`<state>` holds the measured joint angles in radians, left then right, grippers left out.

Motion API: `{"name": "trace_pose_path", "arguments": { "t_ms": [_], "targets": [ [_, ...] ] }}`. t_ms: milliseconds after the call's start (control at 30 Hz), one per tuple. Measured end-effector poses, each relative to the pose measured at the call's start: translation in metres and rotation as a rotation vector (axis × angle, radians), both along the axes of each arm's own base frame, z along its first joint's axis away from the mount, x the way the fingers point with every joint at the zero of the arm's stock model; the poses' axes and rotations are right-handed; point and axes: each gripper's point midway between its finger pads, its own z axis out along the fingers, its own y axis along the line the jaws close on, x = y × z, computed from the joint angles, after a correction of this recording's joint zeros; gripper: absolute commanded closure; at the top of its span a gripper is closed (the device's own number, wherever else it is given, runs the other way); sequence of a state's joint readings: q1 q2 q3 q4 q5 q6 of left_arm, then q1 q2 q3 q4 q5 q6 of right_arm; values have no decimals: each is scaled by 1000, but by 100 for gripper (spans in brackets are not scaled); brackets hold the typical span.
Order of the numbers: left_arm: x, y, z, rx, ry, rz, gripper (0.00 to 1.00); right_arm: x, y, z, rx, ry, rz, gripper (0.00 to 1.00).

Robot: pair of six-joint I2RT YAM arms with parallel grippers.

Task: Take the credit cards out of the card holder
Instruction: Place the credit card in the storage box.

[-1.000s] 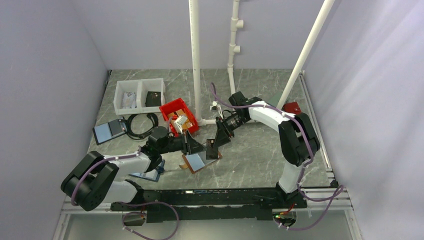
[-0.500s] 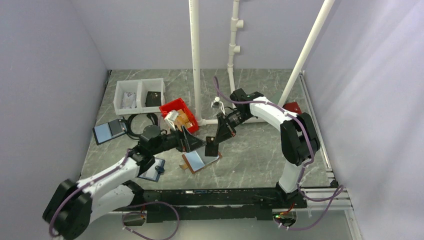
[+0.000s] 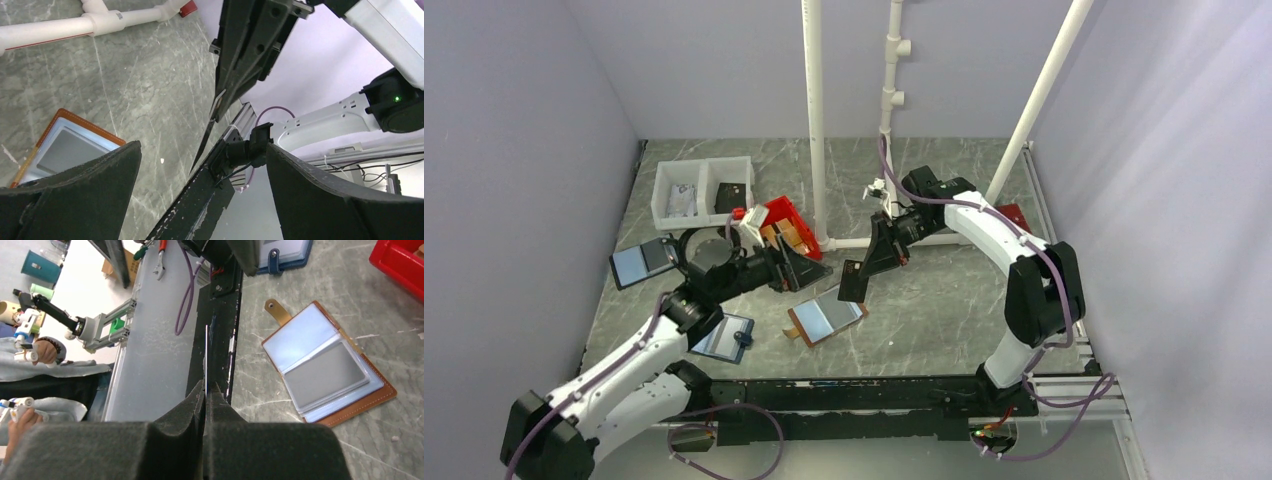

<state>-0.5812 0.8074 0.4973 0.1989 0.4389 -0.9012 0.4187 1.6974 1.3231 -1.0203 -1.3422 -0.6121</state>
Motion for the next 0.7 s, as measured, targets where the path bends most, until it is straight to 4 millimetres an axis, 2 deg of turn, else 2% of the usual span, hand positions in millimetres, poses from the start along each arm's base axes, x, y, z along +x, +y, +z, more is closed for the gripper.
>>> {"name": "trace_pose_path", "arguments": {
  "t_ms": [167,433,533,633,700],
  "targets": [
    [8,-16,-4,23,43,-65,2,-1,0,7,15,-16,-2,100],
    [3,-32,-25,10,17,-189,9,1,-1,6,18,-8,-7,100],
    [-3,-40,-23,-3,-20,-229,17,2,-1,5,20,-2,-6,100],
    [-10,-50,-24,2,-32,-270,36,2,-1,4,20,3,-6,100],
    [-12,-55,-28,6,-18,-295,43,2,0,3,19,5,-6,100]
  ]
}}
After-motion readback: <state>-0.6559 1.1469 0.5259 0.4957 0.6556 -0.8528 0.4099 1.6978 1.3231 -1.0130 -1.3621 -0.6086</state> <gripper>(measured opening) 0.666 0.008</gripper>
